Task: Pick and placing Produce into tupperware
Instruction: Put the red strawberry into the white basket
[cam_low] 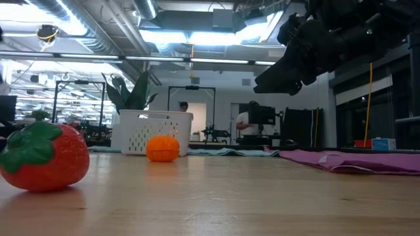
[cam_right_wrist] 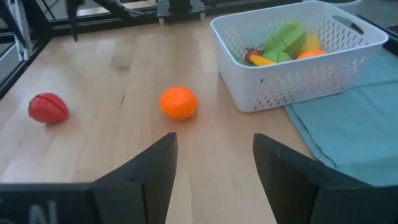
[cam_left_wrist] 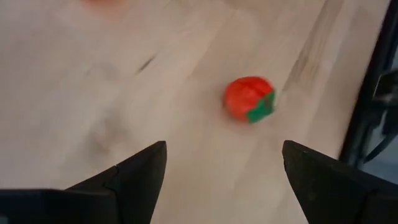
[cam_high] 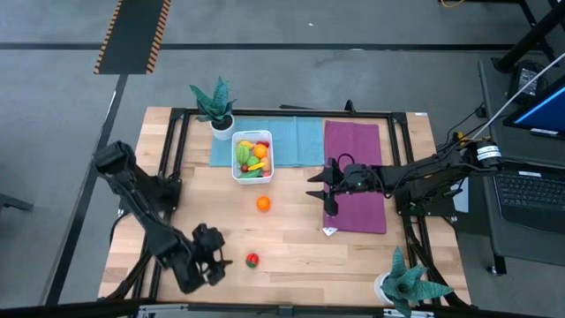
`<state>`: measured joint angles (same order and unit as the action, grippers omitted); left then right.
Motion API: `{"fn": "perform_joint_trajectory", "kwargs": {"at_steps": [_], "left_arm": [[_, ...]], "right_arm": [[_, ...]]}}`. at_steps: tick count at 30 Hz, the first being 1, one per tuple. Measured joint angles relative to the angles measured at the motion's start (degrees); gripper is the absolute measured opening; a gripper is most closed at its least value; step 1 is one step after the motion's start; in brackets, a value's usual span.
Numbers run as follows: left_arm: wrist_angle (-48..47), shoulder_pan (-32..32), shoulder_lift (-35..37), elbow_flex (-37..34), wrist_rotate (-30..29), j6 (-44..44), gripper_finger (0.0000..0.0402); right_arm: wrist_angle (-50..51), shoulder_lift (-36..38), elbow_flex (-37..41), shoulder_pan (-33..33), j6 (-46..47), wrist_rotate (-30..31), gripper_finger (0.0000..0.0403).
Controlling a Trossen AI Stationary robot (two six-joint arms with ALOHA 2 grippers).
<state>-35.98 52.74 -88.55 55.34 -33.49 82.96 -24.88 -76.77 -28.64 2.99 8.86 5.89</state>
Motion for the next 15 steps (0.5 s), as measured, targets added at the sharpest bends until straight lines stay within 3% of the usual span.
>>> {"fn": "perform_joint_trajectory", "kwargs": {"at_steps": [9, 15], "left_arm": [[-10.46, -1.74, -14.19, 19.47, 1.02, 11.91, 0.0309], [-24.47, -3.78, -23.87, 33.62, 4.21, 18.16, 0.0309]], "right_arm": [[0.62, 0.0, 0.0, 2.77, 0.1, -0.03, 0.0213], [0.68, 0.0, 0.0, 4.74, 0.09, -0.03, 0.0213]]}}
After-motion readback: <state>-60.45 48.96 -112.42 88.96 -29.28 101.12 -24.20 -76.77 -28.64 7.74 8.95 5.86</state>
